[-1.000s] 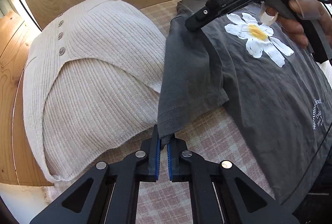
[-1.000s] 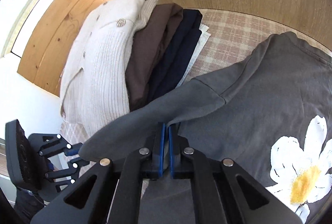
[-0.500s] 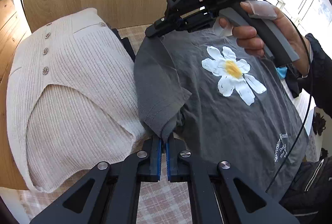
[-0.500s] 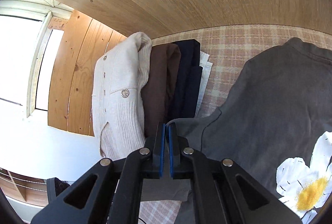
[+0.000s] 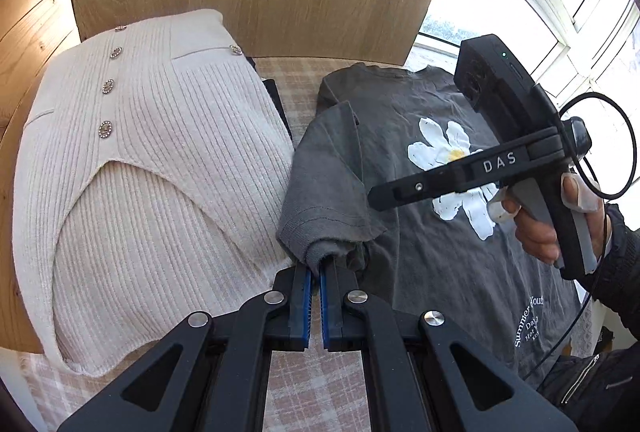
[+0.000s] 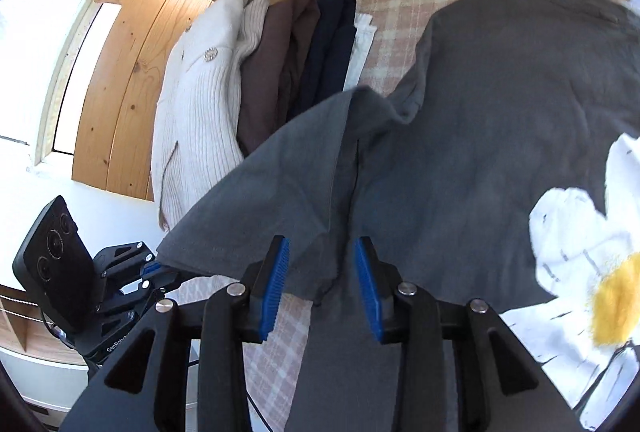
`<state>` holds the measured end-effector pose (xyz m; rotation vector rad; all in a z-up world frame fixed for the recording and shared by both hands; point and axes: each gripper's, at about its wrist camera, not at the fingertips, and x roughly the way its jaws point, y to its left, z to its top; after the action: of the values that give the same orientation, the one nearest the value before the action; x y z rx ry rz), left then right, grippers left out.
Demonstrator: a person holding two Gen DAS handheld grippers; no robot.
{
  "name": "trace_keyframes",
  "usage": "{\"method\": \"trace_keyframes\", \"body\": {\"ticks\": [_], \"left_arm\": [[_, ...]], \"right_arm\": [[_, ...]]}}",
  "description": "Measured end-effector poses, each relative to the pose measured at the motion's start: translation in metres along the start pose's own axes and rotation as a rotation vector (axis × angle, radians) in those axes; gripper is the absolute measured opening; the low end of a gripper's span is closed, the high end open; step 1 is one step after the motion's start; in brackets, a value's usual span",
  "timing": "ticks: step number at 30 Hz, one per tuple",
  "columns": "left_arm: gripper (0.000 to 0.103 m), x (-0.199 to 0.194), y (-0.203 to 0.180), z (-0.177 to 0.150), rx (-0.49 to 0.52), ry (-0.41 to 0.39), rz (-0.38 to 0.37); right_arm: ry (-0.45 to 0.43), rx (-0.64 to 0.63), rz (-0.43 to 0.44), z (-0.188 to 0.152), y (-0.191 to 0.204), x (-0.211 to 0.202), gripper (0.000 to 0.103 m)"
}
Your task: Fold clothes
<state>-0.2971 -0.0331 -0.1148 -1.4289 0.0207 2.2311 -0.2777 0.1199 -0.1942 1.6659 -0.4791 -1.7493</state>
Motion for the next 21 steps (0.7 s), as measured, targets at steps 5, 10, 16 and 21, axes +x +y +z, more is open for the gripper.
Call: {"method": "trace_keyframes", "body": {"ticks": [5, 10, 16, 21], "left_arm": [[0.003, -0.001, 0.001, 0.000, 0.016, 0.002, 0.027], [0.003, -0.002, 0.003, -0.003, 0.007, -0.001, 0.031], [0.003, 0.001, -0.002, -0.007, 0.003, 0.007, 0.023], [0.003, -0.004, -0.025, -0.001, 0.035, -0.007, -0.008]], "right_arm": [[0.065, 0.039, 0.100, -0.013, 0.003, 0.030, 0.034], [-0.021, 0.044, 0.174, 0.003, 0.006, 0.004, 0.006], [-0.134, -0.071, 0.073, 0.030, 0.030, -0.036, 0.004], [-0.162, -0.222, -0.045, 0.044, 0.063, -0.050, 0.004]]}}
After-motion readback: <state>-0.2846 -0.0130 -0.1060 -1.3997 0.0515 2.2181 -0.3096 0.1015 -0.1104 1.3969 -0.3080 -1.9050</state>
